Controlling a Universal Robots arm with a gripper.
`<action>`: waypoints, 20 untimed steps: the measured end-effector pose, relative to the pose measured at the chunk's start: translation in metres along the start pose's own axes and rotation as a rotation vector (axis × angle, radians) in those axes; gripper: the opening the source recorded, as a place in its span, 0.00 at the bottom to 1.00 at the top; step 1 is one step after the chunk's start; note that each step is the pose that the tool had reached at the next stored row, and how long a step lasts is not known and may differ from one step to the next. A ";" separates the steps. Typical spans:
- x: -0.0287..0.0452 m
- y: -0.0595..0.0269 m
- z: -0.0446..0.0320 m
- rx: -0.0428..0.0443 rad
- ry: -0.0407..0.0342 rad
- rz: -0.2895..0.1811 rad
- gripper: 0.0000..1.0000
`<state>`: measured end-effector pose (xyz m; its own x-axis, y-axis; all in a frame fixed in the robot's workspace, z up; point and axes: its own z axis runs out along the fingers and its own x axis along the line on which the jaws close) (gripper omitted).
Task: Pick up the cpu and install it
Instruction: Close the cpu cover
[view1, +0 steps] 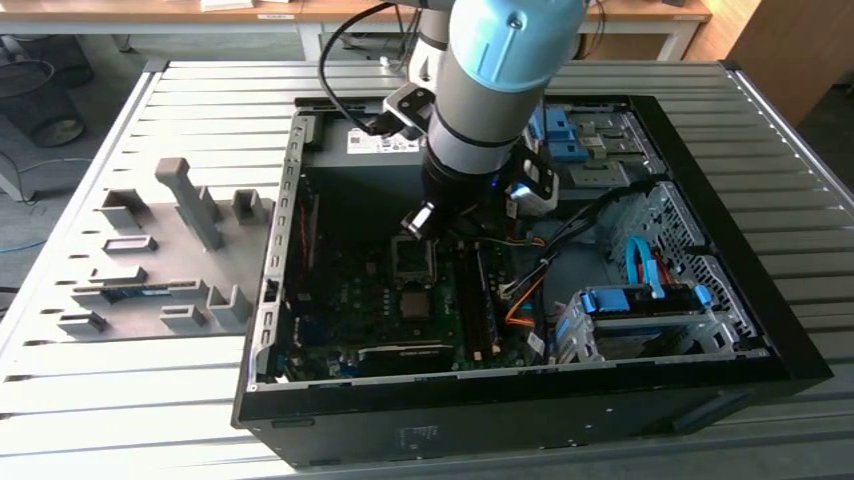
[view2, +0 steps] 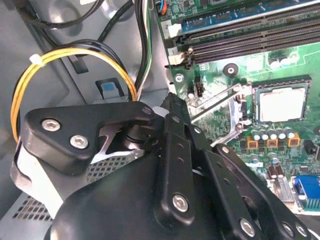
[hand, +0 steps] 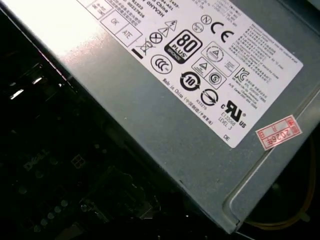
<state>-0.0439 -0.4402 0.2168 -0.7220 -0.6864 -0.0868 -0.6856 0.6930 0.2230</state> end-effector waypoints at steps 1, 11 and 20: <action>0.0004 0.0005 -0.0009 0.0007 -0.0006 -0.001 0.10; 0.0033 0.0031 -0.0083 0.0040 -0.0027 -0.012 0.10; 0.0038 0.0041 -0.0105 0.0033 0.0002 -0.028 0.10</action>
<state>-0.0485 -0.4423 0.2276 -0.7022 -0.7059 -0.0928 -0.7061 0.6739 0.2173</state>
